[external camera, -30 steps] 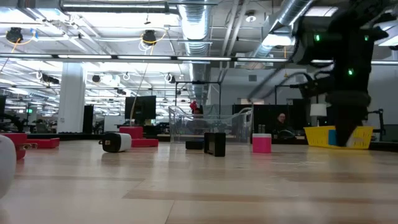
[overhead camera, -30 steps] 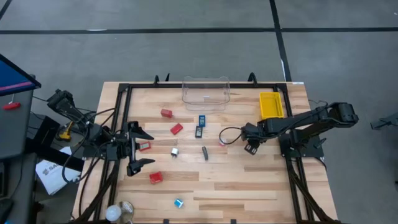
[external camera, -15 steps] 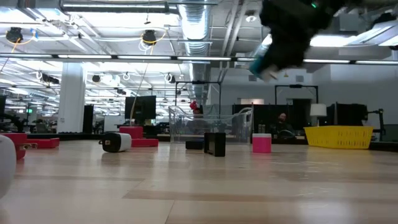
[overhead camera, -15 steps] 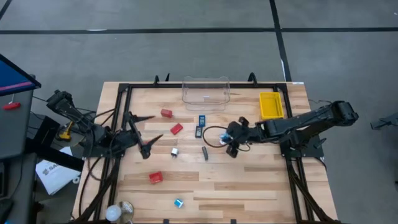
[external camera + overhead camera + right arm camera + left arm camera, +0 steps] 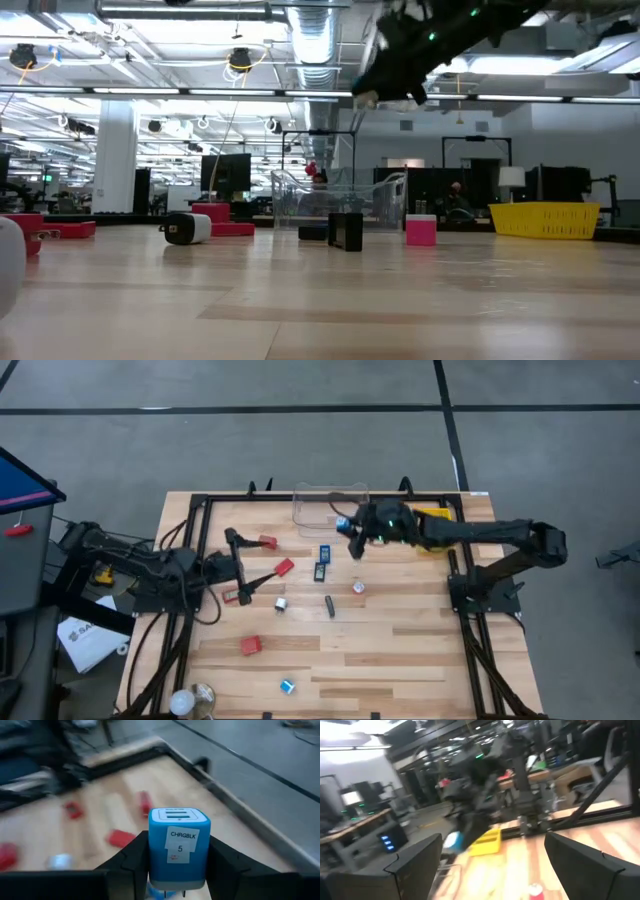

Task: Pick & Place Office items
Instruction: Put the top blue charger adapter into the transparent bin

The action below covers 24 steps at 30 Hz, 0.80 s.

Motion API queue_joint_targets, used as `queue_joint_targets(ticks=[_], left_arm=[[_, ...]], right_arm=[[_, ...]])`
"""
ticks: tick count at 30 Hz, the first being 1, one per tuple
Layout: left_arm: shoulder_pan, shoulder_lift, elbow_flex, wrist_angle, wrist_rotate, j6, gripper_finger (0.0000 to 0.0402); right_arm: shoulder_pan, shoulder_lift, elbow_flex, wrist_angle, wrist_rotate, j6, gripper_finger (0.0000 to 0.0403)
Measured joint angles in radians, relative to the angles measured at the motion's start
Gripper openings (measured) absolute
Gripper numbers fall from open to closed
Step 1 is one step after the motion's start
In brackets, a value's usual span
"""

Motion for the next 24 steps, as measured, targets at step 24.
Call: queue_joint_targets(ticks=[24], left_arm=[[0.296, 0.003, -0.001, -0.091, 0.060, -0.244, 0.0349]], right_arm=[[-0.242, 0.750, 1.074, -1.116, 0.051, 0.309, 0.0136]])
